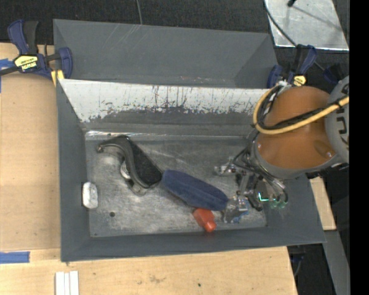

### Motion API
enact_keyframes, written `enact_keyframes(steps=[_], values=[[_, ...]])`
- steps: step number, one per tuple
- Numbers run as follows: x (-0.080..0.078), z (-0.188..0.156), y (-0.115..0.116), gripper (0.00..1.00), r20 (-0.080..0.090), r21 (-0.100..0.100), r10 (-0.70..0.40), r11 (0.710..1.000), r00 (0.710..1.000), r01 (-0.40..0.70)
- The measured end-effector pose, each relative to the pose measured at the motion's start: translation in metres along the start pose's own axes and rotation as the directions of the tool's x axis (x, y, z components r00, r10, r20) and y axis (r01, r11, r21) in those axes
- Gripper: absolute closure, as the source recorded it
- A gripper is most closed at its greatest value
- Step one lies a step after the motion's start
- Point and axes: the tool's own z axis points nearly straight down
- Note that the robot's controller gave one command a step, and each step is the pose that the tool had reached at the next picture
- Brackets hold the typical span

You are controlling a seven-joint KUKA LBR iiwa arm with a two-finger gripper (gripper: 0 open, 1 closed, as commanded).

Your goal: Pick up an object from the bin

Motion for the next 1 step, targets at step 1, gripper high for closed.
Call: enact_keyframes(steps=[1], values=[[-0.0113,0.0735,0.0082,0.0,0.009,0.001,0.097,0.995,0.995,-0.097]])
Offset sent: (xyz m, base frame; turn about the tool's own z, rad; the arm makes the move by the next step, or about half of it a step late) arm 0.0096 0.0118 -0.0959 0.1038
